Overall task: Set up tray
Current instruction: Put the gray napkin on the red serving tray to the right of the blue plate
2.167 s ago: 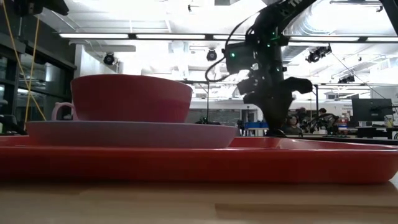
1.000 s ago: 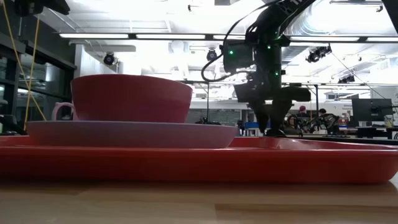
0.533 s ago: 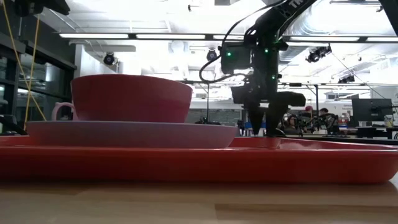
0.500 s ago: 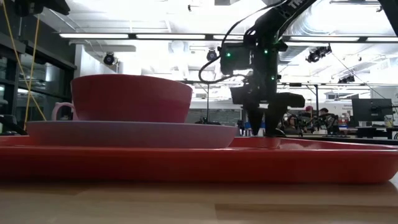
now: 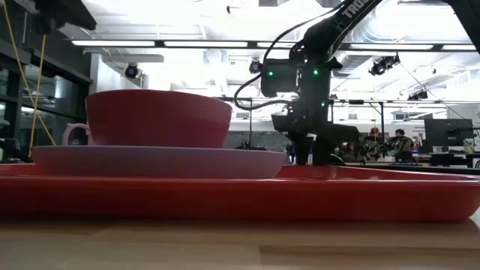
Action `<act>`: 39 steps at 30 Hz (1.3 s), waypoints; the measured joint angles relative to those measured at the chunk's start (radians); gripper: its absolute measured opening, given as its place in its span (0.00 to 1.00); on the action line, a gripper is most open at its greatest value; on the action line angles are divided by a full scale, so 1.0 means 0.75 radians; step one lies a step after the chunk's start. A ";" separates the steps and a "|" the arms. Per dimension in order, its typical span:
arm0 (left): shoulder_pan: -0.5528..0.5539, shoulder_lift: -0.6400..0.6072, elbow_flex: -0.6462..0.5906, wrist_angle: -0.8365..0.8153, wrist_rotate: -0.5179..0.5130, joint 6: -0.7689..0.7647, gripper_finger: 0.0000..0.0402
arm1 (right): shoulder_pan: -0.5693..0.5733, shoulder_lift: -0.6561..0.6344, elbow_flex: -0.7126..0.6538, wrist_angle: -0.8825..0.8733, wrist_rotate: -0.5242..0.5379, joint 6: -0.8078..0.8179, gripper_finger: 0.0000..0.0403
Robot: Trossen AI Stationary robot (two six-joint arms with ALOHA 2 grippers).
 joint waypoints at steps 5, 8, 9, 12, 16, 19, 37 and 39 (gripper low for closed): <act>0.000 -0.116 -0.188 0.171 0.016 0.025 0.18 | 0.000 0.014 0.000 0.010 -0.001 0.003 0.50; 0.000 -0.193 -0.272 0.249 0.014 0.042 0.18 | 0.000 0.027 0.001 0.014 0.001 0.027 0.50; 0.000 -0.219 -0.295 0.274 0.014 0.054 0.18 | 0.000 0.032 0.002 0.014 0.004 0.036 0.50; 0.000 -0.280 -0.363 0.344 0.009 0.090 0.18 | 0.000 0.038 0.003 0.014 0.007 0.061 0.49; 0.000 -0.340 -0.439 0.363 -0.009 0.089 0.18 | 0.000 0.038 0.003 0.016 0.008 0.080 0.47; 0.000 -0.373 -0.482 0.363 -0.015 0.059 0.18 | 0.000 0.039 0.003 0.017 0.005 0.084 0.46; 0.000 -0.427 -0.547 0.363 -0.015 0.023 0.18 | -0.008 0.042 0.001 0.055 -0.020 0.244 0.20; 0.000 -0.427 -0.547 0.363 -0.014 0.022 0.18 | -0.017 0.042 0.001 0.057 -0.024 0.265 0.17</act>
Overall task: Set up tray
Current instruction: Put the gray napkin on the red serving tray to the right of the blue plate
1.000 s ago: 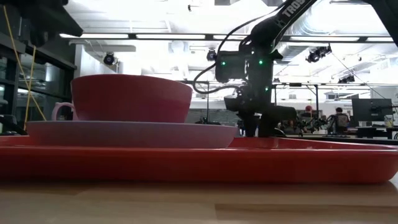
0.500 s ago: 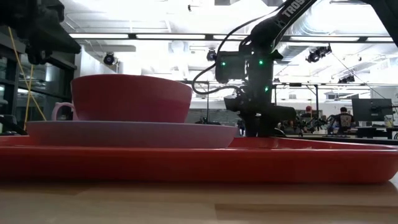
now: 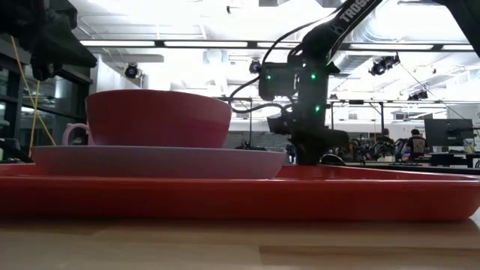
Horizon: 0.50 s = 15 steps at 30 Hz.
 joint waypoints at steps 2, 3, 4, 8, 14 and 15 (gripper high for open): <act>0.000 0.000 0.000 0.000 0.000 -0.001 0.18 | -0.010 0.000 0.000 0.000 0.000 0.020 0.13; 0.000 0.000 0.000 0.000 0.000 -0.001 0.18 | -0.016 0.000 0.000 -0.001 0.000 0.036 0.11; 0.000 0.000 0.000 0.000 0.000 -0.002 0.18 | -0.022 0.000 0.001 -0.001 -0.001 0.052 0.09; 0.000 0.000 0.000 0.000 0.001 -0.012 0.18 | -0.045 0.000 0.001 -0.003 -0.027 0.076 0.02; 0.000 0.000 0.000 0.000 0.001 -0.034 0.18 | -0.089 -0.001 0.008 -0.031 -0.094 0.141 0.01; 0.000 0.000 0.000 0.000 0.001 -0.034 0.18 | -0.098 -0.001 0.014 -0.042 -0.111 0.142 0.01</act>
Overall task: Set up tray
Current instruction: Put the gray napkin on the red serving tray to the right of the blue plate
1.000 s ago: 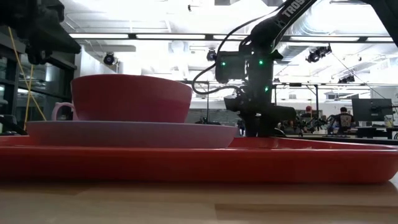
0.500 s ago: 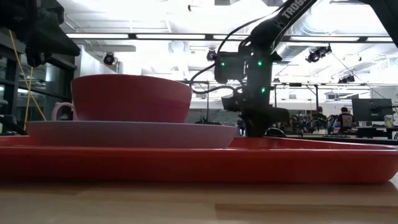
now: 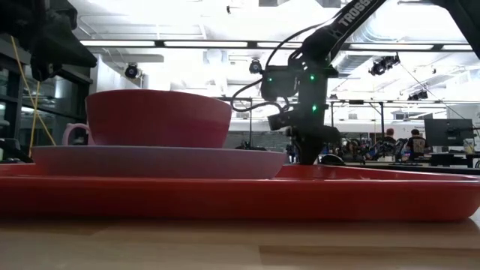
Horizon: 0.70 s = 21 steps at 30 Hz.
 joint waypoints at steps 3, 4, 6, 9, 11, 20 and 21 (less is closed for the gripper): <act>0.000 0.000 0.000 0.000 0.000 0.000 0.18 | -0.023 0.001 0.015 -0.028 -0.023 0.031 0.01; 0.000 0.000 0.000 0.000 0.001 0.000 0.18 | -0.030 0.002 0.023 -0.039 -0.033 0.034 0.00; 0.000 0.000 0.000 0.000 0.001 0.000 0.18 | -0.043 0.005 0.043 -0.071 -0.045 0.036 0.00; 0.000 0.000 0.000 0.000 0.001 0.000 0.18 | -0.062 0.007 0.074 -0.113 -0.058 0.037 0.00; 0.000 0.000 0.000 0.000 0.002 0.000 0.18 | -0.078 0.007 0.105 -0.147 -0.079 0.037 0.00; 0.000 0.000 0.000 -0.008 0.024 0.000 0.18 | -0.120 0.005 0.259 -0.352 -0.263 0.056 0.00; 0.000 0.000 0.000 -0.011 0.024 0.000 0.18 | -0.117 0.005 0.274 -0.376 -0.280 0.064 0.00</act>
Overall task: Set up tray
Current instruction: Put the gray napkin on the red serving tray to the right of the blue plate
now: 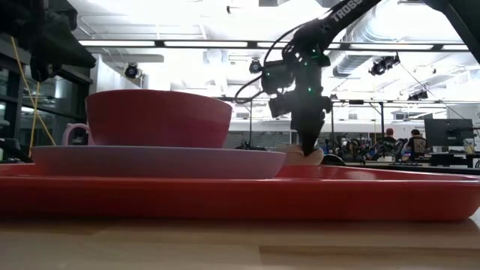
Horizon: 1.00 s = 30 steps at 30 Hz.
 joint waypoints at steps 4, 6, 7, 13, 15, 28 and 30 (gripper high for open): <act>0.000 0.000 0.000 0.000 0.004 0.000 0.18 | 0.026 -0.002 0.050 -0.094 -0.061 0.010 0.00; 0.000 0.000 0.000 0.000 0.011 0.005 0.18 | 0.049 -0.003 0.062 -0.138 -0.093 0.035 0.00; 0.000 0.000 0.000 -0.001 0.011 0.006 0.18 | 0.063 -0.003 0.066 -0.157 -0.107 0.051 0.00; 0.000 0.000 0.000 -0.001 0.012 0.035 0.18 | 0.188 -0.003 0.076 -0.202 -0.159 0.124 0.00; 0.000 0.000 0.000 -0.001 0.012 0.038 0.18 | 0.248 -0.003 0.076 -0.201 -0.147 0.126 0.00; 0.000 0.000 0.000 -0.001 0.013 0.041 0.18 | 0.615 -0.004 0.076 -0.135 -0.101 0.286 0.00; 0.000 0.000 0.000 -0.001 0.013 0.041 0.18 | 0.657 -0.004 0.076 -0.120 -0.103 0.313 0.00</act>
